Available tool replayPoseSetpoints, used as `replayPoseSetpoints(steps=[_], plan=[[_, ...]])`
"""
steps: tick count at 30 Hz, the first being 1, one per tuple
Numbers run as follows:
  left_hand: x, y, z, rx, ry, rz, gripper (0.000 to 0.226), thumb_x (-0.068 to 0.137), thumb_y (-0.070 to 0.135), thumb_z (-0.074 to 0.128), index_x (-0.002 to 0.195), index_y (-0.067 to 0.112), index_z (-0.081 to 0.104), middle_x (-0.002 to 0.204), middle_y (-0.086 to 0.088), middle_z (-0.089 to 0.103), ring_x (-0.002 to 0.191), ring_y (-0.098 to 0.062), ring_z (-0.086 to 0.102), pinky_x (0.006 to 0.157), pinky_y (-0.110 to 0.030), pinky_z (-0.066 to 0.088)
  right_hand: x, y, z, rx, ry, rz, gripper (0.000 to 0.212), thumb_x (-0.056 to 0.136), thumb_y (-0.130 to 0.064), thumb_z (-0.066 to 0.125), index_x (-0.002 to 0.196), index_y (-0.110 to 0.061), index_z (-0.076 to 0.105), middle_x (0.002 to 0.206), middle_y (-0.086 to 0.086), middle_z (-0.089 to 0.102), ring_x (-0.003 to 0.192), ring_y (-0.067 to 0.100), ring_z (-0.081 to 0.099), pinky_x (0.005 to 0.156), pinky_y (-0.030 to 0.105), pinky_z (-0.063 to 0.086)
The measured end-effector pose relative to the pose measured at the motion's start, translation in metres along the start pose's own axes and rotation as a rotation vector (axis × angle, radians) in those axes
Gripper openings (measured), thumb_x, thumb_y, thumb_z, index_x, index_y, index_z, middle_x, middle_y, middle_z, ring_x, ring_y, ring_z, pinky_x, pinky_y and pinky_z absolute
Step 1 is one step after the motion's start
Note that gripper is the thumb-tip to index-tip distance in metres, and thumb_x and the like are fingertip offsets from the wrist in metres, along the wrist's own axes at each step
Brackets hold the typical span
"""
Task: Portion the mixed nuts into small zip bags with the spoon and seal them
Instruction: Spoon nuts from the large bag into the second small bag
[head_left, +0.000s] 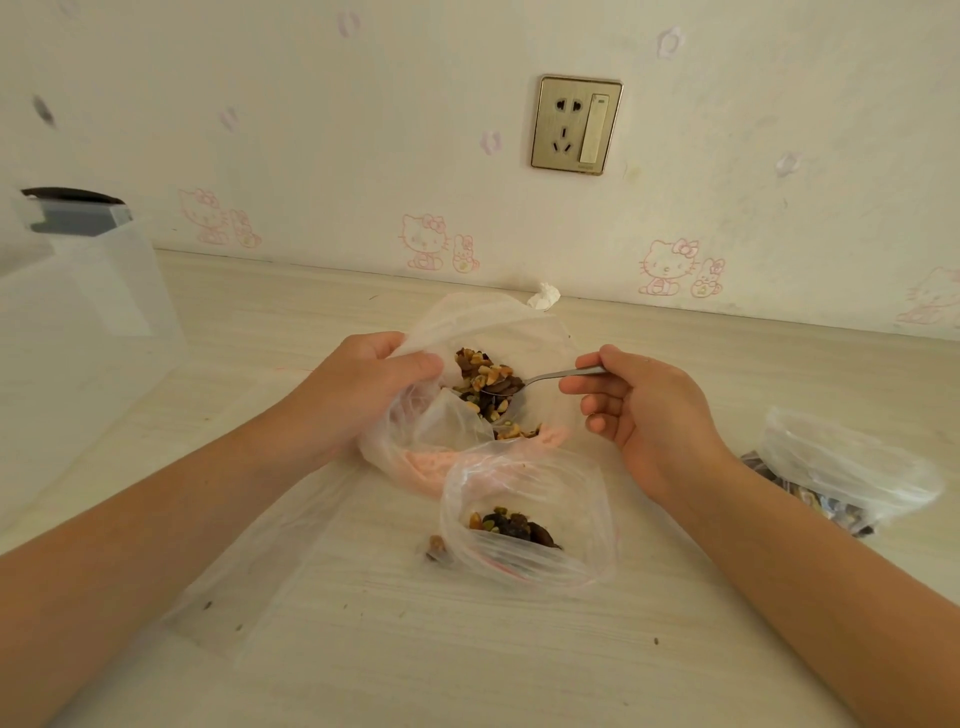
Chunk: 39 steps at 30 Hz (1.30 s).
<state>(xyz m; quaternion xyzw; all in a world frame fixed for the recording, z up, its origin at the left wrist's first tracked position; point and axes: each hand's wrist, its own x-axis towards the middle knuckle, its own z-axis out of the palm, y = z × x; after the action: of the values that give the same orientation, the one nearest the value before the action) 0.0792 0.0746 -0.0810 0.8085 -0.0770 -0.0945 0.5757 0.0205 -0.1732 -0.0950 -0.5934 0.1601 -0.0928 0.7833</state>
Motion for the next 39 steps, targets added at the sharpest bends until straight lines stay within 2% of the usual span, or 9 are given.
replayPoseSetpoints(steps=[3,7,10,13,16,20,27,33,39], plan=[[-0.004,0.006,-0.006,0.106,-0.017,0.036,0.035,0.08,0.048,0.077,0.107,0.026,0.072,0.101,0.003,0.079,0.092,-0.02,0.077,0.09,-0.048,0.062,-0.002,-0.001,0.001,-0.002,0.003,-0.011,0.028,0.107,-0.019,0.051,0.093,-0.003,0.07,0.076,0.017,0.076,0.048,0.014,0.059,0.043,0.023,0.048],[-0.014,0.014,-0.015,0.392,0.005,0.176,0.059,0.081,0.064,0.072,0.129,0.036,0.053,0.118,0.025,0.061,0.105,0.007,0.06,0.083,-0.022,0.048,-0.007,-0.005,0.001,0.019,0.007,-0.023,0.03,0.107,-0.019,0.051,0.089,-0.003,0.07,0.071,0.015,0.074,0.047,0.015,0.057,0.042,0.022,0.045],[-0.034,0.021,-0.019,0.427,0.193,0.363,0.037,0.089,0.053,0.071,0.12,0.037,0.06,0.108,0.022,0.064,0.098,0.009,0.058,0.081,-0.018,0.044,-0.011,-0.008,0.002,0.036,-0.001,-0.029,0.032,0.106,-0.019,0.051,0.086,-0.003,0.069,0.067,0.015,0.071,0.045,0.016,0.056,0.041,0.022,0.044],[-0.066,0.028,-0.015,0.37,0.229,0.514,0.014,0.086,0.047,0.065,0.086,0.034,0.069,0.078,0.015,0.068,0.063,0.001,0.057,0.058,-0.01,0.042,-0.015,-0.011,0.003,0.044,-0.007,-0.028,0.033,0.105,-0.018,0.051,0.082,-0.003,0.068,0.063,0.014,0.069,0.043,0.016,0.053,0.04,0.022,0.041],[-0.089,0.025,-0.003,0.429,0.058,0.447,0.035,0.084,0.061,0.059,0.074,0.029,0.068,0.054,0.011,0.059,0.045,-0.001,0.045,0.049,-0.017,0.04,-0.019,-0.016,0.005,0.06,-0.028,-0.027,0.035,0.104,-0.017,0.051,0.077,-0.003,0.068,0.059,0.014,0.066,0.042,0.016,0.051,0.038,0.022,0.039],[-0.094,0.019,0.009,0.518,-0.112,0.237,0.055,0.077,0.076,0.056,0.07,0.022,0.065,0.053,0.004,0.056,0.042,-0.002,0.042,0.045,-0.019,0.036,-0.023,-0.021,0.005,0.09,-0.064,-0.01,0.039,0.103,-0.018,0.051,0.069,-0.006,0.067,0.054,0.013,0.061,0.038,0.017,0.047,0.037,0.021,0.035],[-0.087,0.013,0.012,0.526,-0.15,0.164,0.037,0.093,0.034,0.064,0.061,0.017,0.056,0.052,0.004,0.055,0.041,-0.005,0.037,0.046,-0.021,0.034,-0.028,-0.024,0.006,0.062,-0.151,-0.034,0.048,0.099,-0.02,0.053,0.054,-0.013,0.067,0.049,0.012,0.054,0.034,0.017,0.039,0.035,0.021,0.028],[-0.086,0.011,0.01,0.497,-0.154,0.165,0.036,0.095,0.03,0.064,0.064,0.012,0.057,0.052,0.003,0.052,0.04,-0.005,0.036,0.043,-0.019,0.032,-0.048,-0.029,0.006,-0.218,-0.41,-0.56,0.039,0.098,-0.018,0.054,0.063,-0.009,0.069,0.051,0.017,0.057,0.036,0.026,0.047,0.036,0.023,0.034],[-0.089,0.013,0.008,0.489,-0.17,0.201,0.034,0.083,0.046,0.057,0.062,0.018,0.057,0.05,0.006,0.05,0.042,-0.006,0.035,0.044,-0.019,0.032,-0.045,-0.032,0.003,-0.229,-0.364,-0.596,0.039,0.097,-0.019,0.053,0.062,-0.015,0.071,0.052,0.015,0.059,0.037,0.027,0.048,0.037,0.022,0.035]])
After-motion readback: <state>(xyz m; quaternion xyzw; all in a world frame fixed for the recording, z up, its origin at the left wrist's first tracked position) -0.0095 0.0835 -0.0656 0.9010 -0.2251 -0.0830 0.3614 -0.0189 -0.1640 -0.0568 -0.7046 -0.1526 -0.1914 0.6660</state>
